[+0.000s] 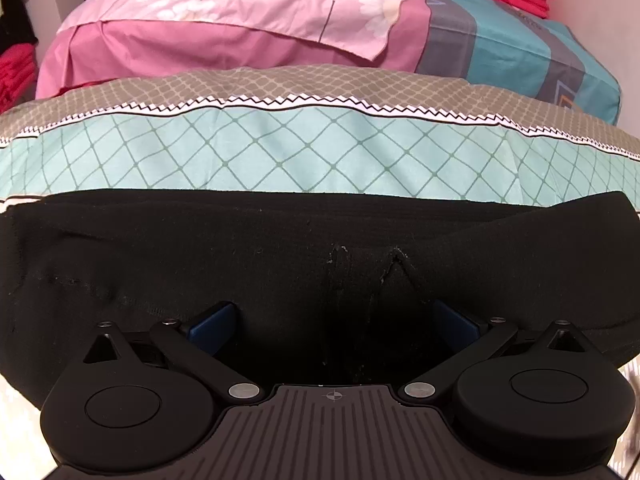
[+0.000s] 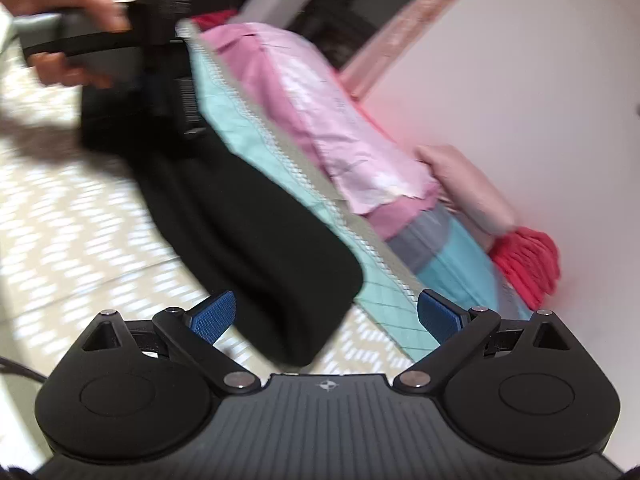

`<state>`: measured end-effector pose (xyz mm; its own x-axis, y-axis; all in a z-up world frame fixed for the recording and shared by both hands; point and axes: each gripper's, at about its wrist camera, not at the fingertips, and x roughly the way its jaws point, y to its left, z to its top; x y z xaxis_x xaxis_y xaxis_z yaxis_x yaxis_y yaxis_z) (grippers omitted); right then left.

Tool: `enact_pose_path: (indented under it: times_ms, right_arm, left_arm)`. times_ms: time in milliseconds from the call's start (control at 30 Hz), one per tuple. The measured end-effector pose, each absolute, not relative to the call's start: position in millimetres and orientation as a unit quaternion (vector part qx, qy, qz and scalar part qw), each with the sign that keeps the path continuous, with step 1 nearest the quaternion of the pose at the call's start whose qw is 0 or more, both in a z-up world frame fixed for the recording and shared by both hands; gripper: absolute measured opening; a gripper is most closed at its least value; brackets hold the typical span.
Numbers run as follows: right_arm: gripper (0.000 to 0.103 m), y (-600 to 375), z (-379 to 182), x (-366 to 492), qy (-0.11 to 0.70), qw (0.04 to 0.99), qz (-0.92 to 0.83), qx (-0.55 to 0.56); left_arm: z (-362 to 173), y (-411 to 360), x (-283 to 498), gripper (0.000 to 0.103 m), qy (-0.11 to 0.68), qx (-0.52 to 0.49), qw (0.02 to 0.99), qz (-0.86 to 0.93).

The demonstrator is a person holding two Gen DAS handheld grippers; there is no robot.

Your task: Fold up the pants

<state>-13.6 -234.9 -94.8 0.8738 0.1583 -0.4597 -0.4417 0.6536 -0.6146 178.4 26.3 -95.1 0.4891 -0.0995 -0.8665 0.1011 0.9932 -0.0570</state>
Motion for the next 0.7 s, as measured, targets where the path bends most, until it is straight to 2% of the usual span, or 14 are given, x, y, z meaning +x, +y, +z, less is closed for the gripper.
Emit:
enact_pose_path:
  times_ms: [100,267,300,367,467,567,700]
  right_arm:
    - [0.096,-236,-76,-14,0.203,0.906,0.192,-0.317]
    - [0.074,-239,-47,34,0.234,0.945,0.200,-0.107]
    - [0.073,-237,-47,43,0.241,0.947,0.196,-0.079]
    - [0.074,-232,-57,62,0.274,0.942,0.187,-0.058]
    - [0.073,-217,-86,90,0.374,0.909,0.154,-0.104]
    - [0.075,-212,-73,81,0.343,0.922,0.154,-0.097]
    - [0.086,-206,-71,81,0.321,0.931,0.158,-0.075]
  left_arm:
    - [-95,27,180,0.103,0.507,0.000,0.860,-0.059]
    - [-88,34,183,0.103,0.514,-0.017,0.853,-0.084]
    - [-85,38,183,0.103,0.512,-0.030,0.853,-0.096]
    - [-75,47,180,0.103,0.501,-0.057,0.854,-0.129]
    - [-57,55,171,0.103,0.474,-0.057,0.865,-0.155]
    - [-41,67,160,0.103,0.452,-0.059,0.875,-0.164]
    - [-37,87,150,0.103,0.446,-0.067,0.882,-0.134]
